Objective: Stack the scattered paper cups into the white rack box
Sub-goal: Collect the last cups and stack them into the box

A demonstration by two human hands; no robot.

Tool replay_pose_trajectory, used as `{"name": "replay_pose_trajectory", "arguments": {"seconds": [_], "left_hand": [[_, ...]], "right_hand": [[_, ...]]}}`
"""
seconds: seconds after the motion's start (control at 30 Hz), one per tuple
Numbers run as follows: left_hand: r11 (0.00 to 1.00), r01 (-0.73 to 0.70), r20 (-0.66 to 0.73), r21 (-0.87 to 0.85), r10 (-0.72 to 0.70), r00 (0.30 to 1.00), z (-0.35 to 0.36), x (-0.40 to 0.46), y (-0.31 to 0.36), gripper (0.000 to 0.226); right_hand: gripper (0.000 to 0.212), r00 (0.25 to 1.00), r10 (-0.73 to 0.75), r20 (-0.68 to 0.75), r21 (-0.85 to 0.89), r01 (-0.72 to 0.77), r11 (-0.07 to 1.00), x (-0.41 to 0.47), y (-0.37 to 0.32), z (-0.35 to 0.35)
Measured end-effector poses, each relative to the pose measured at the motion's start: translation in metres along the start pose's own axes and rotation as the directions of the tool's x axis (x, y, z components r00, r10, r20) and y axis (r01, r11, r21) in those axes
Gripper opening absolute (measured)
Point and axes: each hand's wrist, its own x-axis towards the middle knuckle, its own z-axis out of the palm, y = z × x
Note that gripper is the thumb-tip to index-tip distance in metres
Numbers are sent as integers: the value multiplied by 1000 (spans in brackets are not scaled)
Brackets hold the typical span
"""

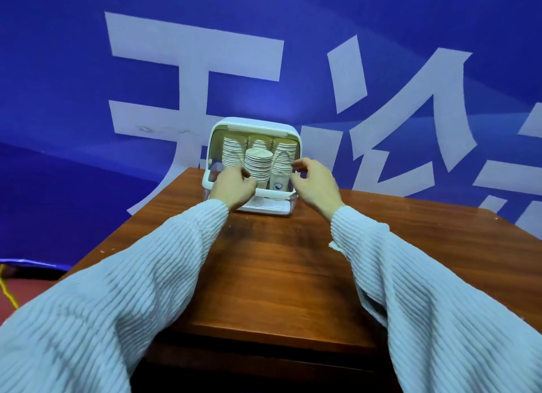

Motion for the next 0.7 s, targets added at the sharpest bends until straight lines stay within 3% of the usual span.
{"name": "replay_pose_trajectory", "arguments": {"seconds": [0.17, 0.3, 0.47, 0.53, 0.6, 0.7], "left_hand": [[998, -41, -50, -47, 39, 998, -3, 32, -4, 41], [994, -80, -77, -77, 74, 994, -1, 48, -12, 25], [984, -177, -104, -33, 173, 979, 1, 57, -25, 29], [955, -261, -66, 142, 272, 960, 4, 59, -32, 47], [919, -297, -13, 258, 311, 950, 12, 62, -36, 80], [964, -187, 36, 189, 184, 982, 23, 72, -27, 122]], "right_hand": [[45, 995, -98, 17, -138, 100, 985, 75, -22, 16], [52, 990, -102, 101, -292, 128, 948, 126, -22, 27], [17, 981, -108, 162, -353, 160, 922, 154, -10, 40], [17, 981, -144, 130, -369, 183, 911, 155, -8, 42], [28, 980, -164, 114, -367, 195, 909, 154, -7, 42], [35, 980, -174, 96, -351, 197, 915, 150, -7, 41]]}}
